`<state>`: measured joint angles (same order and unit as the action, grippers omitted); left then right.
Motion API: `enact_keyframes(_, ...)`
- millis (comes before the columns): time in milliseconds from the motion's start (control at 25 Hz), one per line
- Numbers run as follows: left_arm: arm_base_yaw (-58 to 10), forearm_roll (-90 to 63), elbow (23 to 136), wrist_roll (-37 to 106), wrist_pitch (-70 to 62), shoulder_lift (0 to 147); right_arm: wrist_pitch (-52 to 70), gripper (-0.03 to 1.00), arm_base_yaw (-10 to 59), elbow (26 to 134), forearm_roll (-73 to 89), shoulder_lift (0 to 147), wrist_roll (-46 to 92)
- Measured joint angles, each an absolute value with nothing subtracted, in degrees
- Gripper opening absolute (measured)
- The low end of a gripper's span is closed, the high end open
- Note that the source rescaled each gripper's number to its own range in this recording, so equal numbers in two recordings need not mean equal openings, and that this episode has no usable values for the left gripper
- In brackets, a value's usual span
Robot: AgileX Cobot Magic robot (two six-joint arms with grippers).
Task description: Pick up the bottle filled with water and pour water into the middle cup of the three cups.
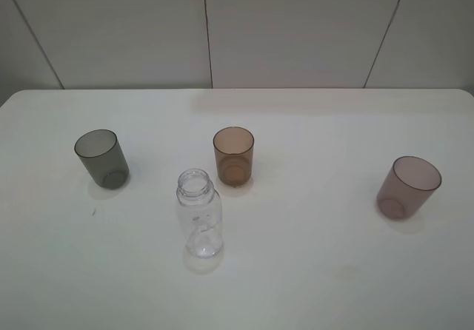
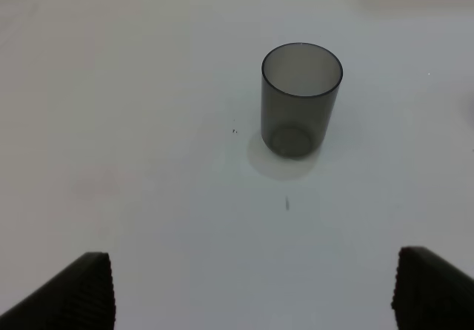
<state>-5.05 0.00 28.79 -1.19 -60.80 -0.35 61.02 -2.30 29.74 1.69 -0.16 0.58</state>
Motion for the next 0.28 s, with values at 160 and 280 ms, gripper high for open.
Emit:
enact_keyframes(160,-5.05,0.00,28.79,-1.19,-60.80,-0.35,61.02,0.90,-2.30,29.74,1.69,-0.16,0.58)
enact_keyframes(280,-5.05,0.00,28.79,-1.19,-60.80,-0.35,61.02,0.90,-2.44,29.74,1.69,-0.16,0.58)
